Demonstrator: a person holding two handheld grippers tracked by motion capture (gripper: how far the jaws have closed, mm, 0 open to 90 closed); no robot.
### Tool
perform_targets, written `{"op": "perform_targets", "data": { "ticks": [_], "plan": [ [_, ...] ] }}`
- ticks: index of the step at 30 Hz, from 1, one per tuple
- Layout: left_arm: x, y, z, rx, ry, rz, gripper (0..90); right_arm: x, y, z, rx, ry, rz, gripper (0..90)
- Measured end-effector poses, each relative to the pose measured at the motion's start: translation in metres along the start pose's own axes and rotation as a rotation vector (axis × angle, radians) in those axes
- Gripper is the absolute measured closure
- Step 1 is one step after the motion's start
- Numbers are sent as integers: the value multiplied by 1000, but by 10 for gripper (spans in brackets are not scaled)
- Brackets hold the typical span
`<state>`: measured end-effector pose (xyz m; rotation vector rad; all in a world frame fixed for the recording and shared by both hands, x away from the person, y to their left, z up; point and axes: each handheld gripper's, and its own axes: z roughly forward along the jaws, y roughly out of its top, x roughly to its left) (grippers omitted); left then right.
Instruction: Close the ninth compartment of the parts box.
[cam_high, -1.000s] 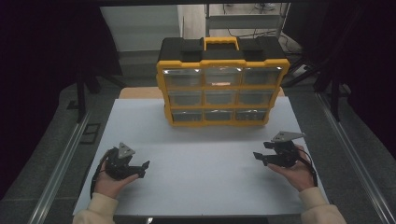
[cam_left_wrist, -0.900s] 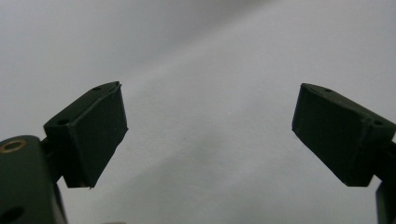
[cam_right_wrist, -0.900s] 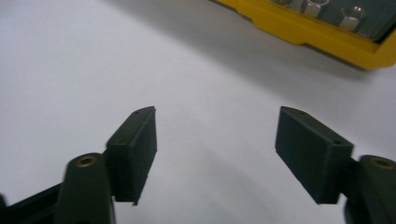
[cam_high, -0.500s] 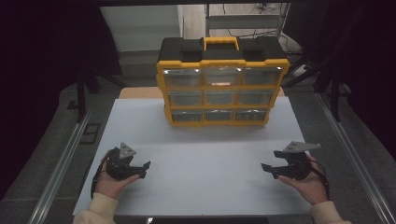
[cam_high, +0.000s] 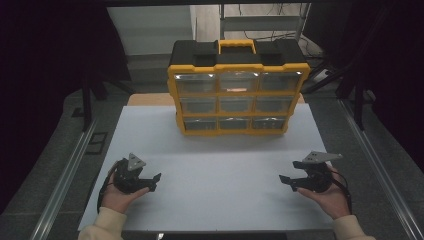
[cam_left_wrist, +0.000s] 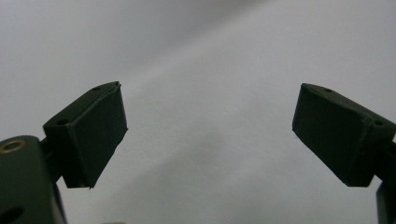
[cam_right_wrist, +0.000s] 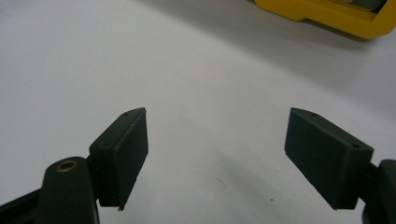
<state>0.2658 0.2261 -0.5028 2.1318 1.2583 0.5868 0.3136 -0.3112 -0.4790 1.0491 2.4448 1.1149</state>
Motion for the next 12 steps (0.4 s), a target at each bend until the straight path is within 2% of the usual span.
{"op": "perform_targets", "data": {
  "ticks": [12],
  "plan": [
    [-1, 0, 0, 1, 3, -7, 105, -1, 0, 4, 4, 4, -16, 215]
  ]
}}
